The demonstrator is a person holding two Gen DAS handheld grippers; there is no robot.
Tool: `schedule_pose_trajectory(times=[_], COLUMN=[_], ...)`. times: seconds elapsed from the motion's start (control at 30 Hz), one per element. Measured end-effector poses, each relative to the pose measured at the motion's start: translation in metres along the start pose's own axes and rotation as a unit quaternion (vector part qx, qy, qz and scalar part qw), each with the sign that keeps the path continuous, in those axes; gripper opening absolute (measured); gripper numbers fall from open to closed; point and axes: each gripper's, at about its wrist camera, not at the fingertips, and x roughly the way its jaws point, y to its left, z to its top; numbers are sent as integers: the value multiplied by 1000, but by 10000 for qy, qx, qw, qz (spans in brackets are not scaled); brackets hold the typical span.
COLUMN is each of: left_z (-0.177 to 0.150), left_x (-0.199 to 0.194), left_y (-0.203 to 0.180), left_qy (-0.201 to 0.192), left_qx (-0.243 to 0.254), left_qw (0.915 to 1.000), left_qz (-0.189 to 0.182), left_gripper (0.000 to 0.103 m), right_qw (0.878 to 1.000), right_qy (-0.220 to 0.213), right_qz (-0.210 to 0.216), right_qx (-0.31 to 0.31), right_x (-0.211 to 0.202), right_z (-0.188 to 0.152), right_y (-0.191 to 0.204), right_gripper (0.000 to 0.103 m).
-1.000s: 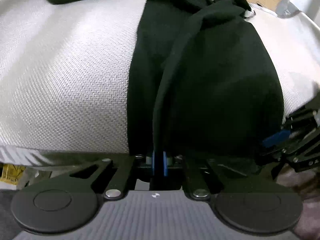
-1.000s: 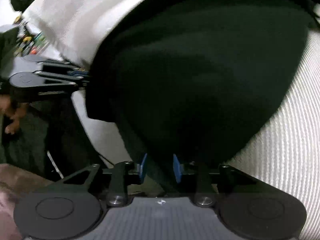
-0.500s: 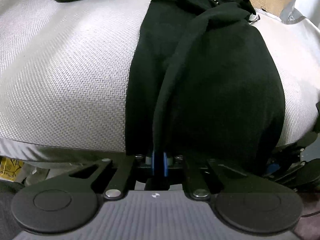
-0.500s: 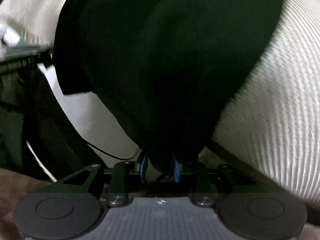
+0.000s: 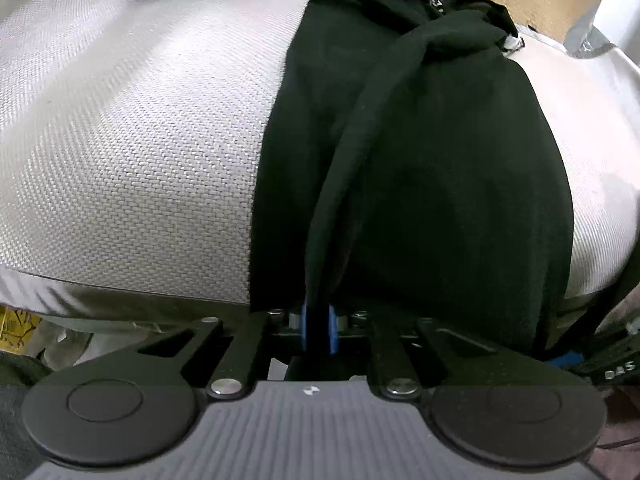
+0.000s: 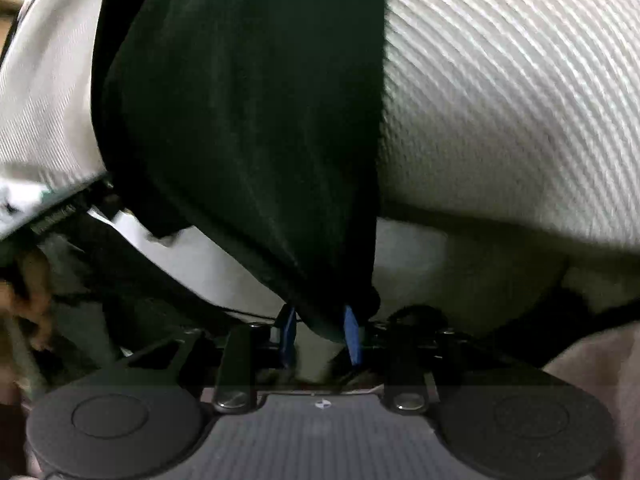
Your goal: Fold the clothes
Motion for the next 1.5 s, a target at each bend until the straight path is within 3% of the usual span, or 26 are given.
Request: schedule_pose_trajectory(times=[0.2,0.37,0.47,0.57,0.83,1.0,1.13,1.3,1.4,1.5], left_z=[-1,-2,0,-1,-7,-7,-9,-8,-8,-4], left_x=[2,4,5,5,3,2,1,0,-1,-3], left_y=[-1,1,-2,-2,0,1,2,1,5,4], left_qy=[-15,-2,2,4,5,7,-4,12,86,134], left_qx=[-38,-132,-133,-140,-167,-126,-158,-176,-224,-221], left_qw=[10000,9999,9999,9999,9999,9999,9999,9998,9996,9993], left_qz=[7,35,34,27,16,45,69,93,136,264], left_gripper=[14,14,14,14,17,18,19,21,29,34], right_qw=[9942,9949,9920,9945,9880,9908,9922,9908,9902,9842], right_qy=[4,-719,-1078,-914,-422,-235,-85,-15,-63,-368], right_qz=[494,-352,-469,-466,-1367,-1295,-1237,-1339,-1371,-1528], right_qx=[952,611,460,224,-588,-321,-108,-201,-267,-822], right_x=[-14,-41,-43,-22,20,26,31,26,9,-14], right_z=[-3,2,9,20,22,21,20,18,14,13], right_y=[-21,-7,-5,-3,10,3,-4,5,5,26], right_gripper=[30,39,38,38,33,34,48,55,55,55])
